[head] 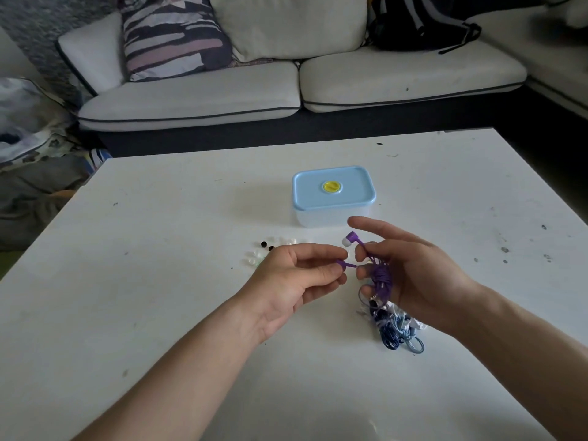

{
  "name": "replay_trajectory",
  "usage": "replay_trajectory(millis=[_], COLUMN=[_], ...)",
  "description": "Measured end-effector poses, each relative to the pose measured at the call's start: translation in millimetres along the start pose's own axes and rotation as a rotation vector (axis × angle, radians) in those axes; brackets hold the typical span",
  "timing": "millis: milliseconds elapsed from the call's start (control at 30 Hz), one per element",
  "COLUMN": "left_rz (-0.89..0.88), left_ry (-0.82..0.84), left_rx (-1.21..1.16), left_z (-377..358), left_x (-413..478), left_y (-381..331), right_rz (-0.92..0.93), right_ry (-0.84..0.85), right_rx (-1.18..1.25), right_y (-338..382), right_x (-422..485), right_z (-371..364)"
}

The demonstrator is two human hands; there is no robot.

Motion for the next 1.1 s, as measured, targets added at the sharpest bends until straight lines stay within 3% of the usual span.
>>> replay_trajectory(millis=[267, 667, 833, 1100], left_rz=[-0.032, -0.048, -0.064, -0.054], left_ry=[-0.088, -0.091, -0.173, -0.186], left_rx=[0.005, 0.033, -0.009, 0.054], left_z=[11.1, 11.3, 18.1, 17.1], left_x=[4.6, 4.4, 6.1, 10.0], left_y=[2.4, 3.3, 6.3, 16.9], right_rz=[-0.079, -0.040, 0.002, -0.136], right_ry=[-0.007, 0.078, -0.030, -0.175], right_rx=[-0.005, -0.109, -0.202, -0.063], right_y=[-10.1, -12.7, -14.0, -32.4], right_x=[1.5, -0.5, 2.5, 6.6], right_z=[-1.1, -10.9, -1.9, 17.9])
Point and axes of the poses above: each hand's wrist, its own x-axis towards the middle knuckle, its own z-axis out of the back of the hand, y = z × x, the point moved 10 cm from there along x, towards the middle knuckle, and after that the axes turned 4 degrees about -y, right-handed, at the moved point
